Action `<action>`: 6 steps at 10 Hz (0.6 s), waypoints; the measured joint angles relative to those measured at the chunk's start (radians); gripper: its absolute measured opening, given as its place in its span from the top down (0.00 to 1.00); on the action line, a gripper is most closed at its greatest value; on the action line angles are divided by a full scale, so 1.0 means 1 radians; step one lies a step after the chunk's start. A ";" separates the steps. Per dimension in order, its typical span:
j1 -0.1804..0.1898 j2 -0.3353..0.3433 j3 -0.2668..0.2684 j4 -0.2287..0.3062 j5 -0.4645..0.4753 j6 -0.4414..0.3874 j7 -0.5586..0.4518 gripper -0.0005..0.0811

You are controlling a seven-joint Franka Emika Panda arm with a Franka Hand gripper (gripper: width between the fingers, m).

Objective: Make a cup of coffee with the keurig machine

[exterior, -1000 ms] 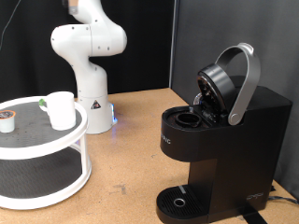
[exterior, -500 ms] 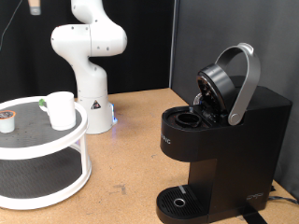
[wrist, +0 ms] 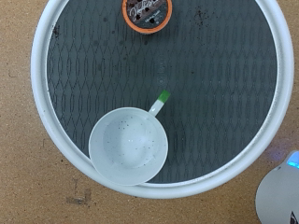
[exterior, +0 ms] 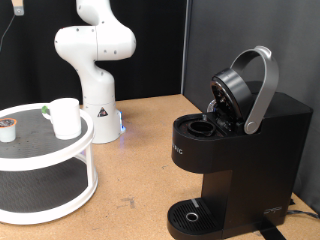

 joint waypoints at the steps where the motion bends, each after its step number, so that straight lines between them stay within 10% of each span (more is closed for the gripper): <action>1: 0.000 0.000 -0.006 -0.018 -0.009 0.019 -0.014 0.01; 6: -0.003 0.008 -0.103 -0.200 -0.130 0.236 -0.086 0.01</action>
